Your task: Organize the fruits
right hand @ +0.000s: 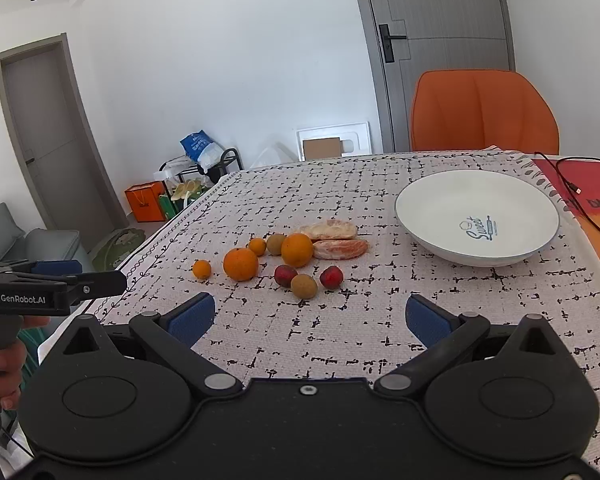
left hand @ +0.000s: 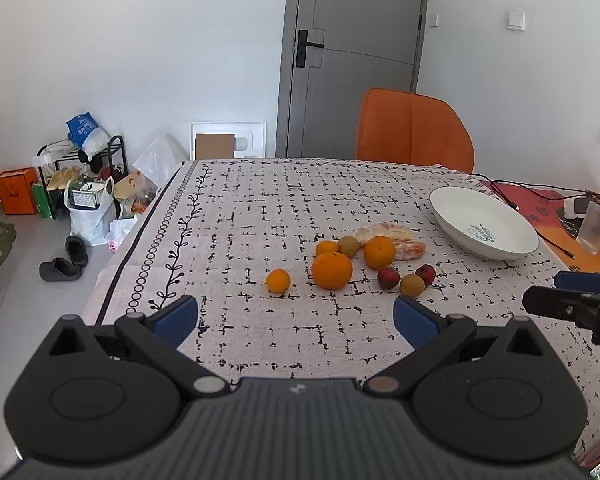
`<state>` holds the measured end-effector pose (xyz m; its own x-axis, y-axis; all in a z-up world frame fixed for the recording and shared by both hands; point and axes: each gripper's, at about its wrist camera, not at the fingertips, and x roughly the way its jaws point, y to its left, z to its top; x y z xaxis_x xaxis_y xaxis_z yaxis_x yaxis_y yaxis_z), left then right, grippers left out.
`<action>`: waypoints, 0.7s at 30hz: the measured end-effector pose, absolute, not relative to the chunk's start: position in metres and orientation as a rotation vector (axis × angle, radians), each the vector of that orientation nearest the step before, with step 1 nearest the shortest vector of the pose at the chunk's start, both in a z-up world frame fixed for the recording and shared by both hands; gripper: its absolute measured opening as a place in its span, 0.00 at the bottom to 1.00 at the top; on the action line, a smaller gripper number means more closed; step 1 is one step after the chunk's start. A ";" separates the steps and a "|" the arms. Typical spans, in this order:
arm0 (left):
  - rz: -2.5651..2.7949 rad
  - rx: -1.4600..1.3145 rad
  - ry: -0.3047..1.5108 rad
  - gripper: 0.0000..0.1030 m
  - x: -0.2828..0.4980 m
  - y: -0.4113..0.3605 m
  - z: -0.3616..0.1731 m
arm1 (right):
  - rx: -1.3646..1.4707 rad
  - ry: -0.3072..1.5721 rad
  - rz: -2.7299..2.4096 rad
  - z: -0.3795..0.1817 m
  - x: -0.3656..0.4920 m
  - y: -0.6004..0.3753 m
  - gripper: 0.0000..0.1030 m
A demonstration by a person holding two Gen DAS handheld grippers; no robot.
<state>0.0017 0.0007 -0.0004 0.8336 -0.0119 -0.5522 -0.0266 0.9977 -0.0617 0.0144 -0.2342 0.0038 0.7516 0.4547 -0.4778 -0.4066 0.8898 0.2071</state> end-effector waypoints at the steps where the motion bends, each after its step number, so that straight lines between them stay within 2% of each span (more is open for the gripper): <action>1: 0.007 -0.067 0.586 1.00 0.001 0.001 0.000 | 0.093 0.546 0.473 0.004 0.015 -0.234 1.00; 21: 0.009 -0.072 0.583 1.00 0.001 0.003 0.001 | 0.088 0.541 0.472 0.005 0.014 -0.234 1.00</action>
